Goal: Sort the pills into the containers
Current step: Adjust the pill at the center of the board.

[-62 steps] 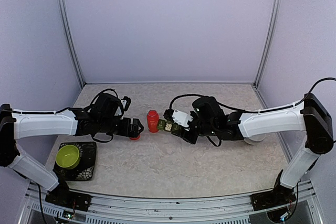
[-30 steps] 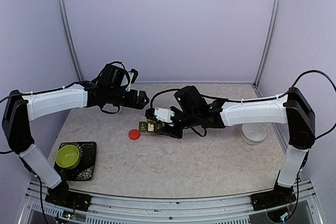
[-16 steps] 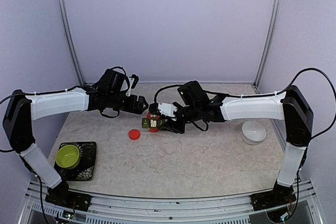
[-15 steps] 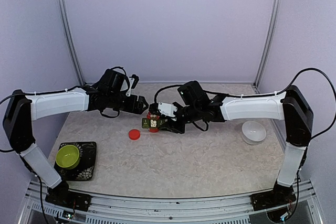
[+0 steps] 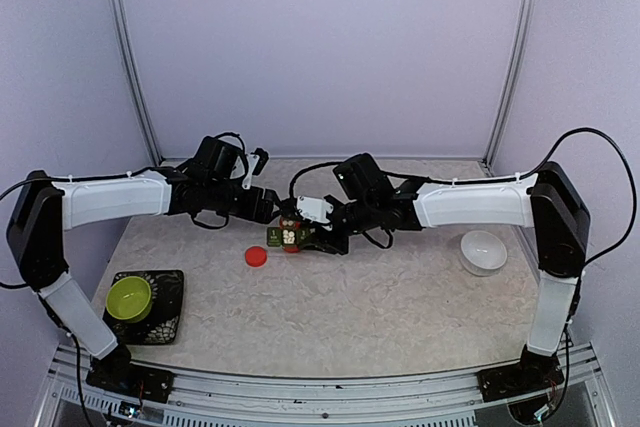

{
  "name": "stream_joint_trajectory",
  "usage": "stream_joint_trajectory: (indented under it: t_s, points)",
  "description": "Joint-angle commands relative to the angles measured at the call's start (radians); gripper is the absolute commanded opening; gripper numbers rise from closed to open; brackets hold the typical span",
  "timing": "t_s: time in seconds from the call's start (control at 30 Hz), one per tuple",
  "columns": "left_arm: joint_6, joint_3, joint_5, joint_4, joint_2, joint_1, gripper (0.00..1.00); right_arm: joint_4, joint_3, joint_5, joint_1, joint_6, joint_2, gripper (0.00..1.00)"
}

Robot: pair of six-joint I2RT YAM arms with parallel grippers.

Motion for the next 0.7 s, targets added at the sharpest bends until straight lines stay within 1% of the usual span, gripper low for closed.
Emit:
stream_joint_trajectory:
  t_s: [0.0,0.47,0.67]
  points:
    - [0.019,0.003,0.04,0.028,0.029,0.007,0.82,-0.029,0.039,-0.008,-0.007,-0.011,0.023,0.14]
    - [0.019,0.024,0.086,0.031,0.083,0.036,0.75,-0.013,0.043,-0.004,-0.022,-0.016,0.024,0.15]
    - [0.022,0.041,0.095,0.033,0.089,0.038,0.75,-0.029,0.065,-0.01,-0.03,-0.023,0.041,0.15]
